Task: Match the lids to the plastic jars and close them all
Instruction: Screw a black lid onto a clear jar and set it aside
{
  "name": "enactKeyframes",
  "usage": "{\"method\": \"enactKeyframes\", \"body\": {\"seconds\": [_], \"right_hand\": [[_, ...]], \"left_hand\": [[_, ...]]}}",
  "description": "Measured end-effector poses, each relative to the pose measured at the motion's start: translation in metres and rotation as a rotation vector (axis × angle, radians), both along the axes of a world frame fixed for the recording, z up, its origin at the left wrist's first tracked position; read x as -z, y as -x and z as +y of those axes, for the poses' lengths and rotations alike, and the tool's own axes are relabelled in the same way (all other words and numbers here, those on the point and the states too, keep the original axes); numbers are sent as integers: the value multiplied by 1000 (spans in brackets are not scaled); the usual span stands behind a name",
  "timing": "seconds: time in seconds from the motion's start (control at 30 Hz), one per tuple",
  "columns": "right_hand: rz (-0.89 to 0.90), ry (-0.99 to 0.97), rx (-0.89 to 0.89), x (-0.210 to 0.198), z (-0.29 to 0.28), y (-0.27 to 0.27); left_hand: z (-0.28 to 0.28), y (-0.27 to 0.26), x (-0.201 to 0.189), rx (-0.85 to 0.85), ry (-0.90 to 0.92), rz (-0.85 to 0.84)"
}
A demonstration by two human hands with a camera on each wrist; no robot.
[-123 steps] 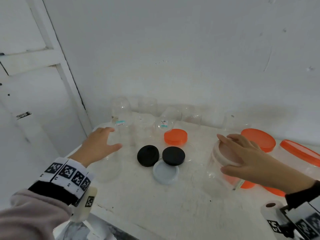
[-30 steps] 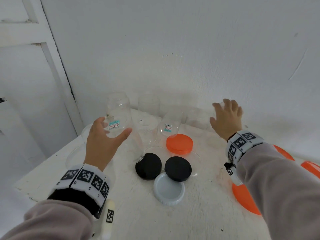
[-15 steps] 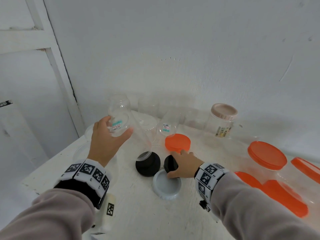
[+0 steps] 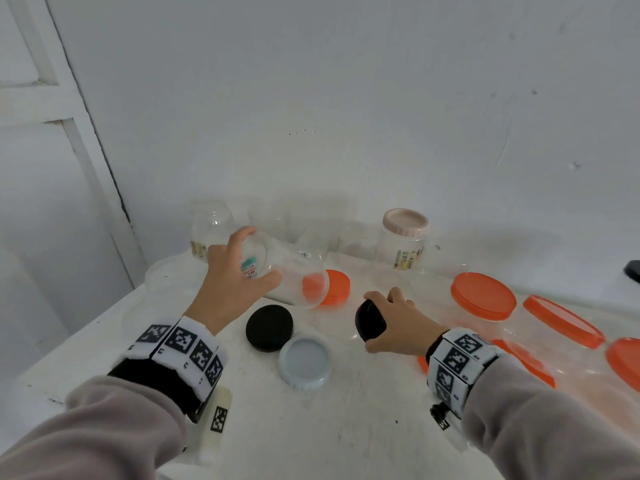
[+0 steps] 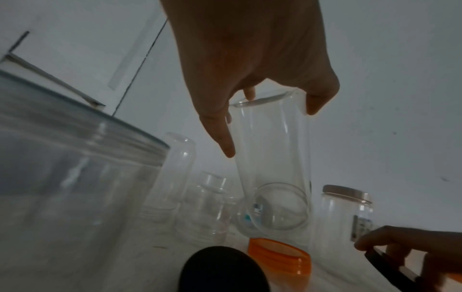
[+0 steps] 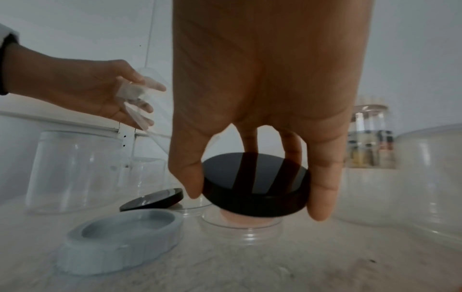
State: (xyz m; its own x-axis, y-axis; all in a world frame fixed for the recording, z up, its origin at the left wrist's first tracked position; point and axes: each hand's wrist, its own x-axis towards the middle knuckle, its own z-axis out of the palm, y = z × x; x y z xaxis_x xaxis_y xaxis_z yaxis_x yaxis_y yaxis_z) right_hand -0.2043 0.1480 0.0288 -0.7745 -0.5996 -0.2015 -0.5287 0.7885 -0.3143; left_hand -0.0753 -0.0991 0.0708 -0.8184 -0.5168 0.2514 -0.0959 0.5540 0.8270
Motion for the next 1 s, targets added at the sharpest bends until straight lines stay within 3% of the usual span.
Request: {"method": "enactKeyframes", "body": {"seconds": [0.33, 0.53, 0.67, 0.77, 0.9, 1.0], "right_hand": [[-35, 169, 169, -19, 79, -1], [-121, 290, 236, -26, 118, -1], [-139, 375, 239, -33, 141, 1], [-154, 446, 228, -39, 154, 3], [-171, 536, 211, -48, 164, 0], [-176, 563, 196, -57, 163, -6]], "left_hand": [[58, 12, 0, 14, -409, -111], [87, 15, 2, 188, -861, -189], [109, 16, 8, 273, -970, -277], [124, 18, 17, 296, -894, -372], [135, 21, 38, 355, -507, -485], [142, 25, 56, 401, -364, -513]]}}
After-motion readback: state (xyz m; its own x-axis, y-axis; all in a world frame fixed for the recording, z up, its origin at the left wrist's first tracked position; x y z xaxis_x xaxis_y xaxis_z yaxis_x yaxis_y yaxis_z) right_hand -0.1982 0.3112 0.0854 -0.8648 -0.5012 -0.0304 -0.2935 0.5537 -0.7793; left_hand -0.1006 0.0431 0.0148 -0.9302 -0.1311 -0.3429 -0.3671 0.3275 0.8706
